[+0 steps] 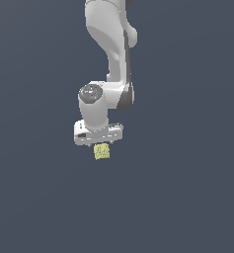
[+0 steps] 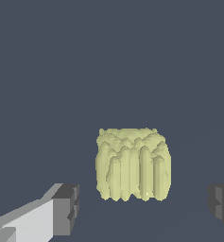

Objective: Pick up the object and move it to a goal position.

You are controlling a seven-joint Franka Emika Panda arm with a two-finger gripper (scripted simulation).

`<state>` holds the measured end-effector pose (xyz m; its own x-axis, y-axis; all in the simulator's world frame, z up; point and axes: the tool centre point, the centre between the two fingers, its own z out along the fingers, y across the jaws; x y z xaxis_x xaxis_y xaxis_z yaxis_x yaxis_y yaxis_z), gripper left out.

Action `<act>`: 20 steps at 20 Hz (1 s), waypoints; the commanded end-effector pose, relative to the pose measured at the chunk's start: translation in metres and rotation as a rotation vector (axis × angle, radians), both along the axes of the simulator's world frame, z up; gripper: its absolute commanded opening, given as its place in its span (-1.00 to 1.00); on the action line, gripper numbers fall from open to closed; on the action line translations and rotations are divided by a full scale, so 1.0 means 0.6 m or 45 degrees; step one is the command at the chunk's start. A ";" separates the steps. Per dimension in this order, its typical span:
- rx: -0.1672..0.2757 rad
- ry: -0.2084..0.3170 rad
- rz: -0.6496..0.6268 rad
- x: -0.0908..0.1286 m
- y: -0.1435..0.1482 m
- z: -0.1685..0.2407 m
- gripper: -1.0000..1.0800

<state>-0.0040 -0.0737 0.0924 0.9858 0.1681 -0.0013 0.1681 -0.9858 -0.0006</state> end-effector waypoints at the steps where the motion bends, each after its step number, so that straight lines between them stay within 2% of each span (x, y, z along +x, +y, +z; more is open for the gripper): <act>1: 0.000 -0.002 0.007 0.000 -0.002 -0.003 0.92; 6: 0.000 0.000 0.003 -0.001 -0.001 -0.012 0.92; 14: 0.000 -0.002 0.007 -0.002 -0.002 -0.074 0.92; 19: 0.000 -0.002 0.007 0.000 -0.002 -0.086 0.92; 20: 0.000 -0.002 0.007 0.000 -0.002 -0.086 -1.00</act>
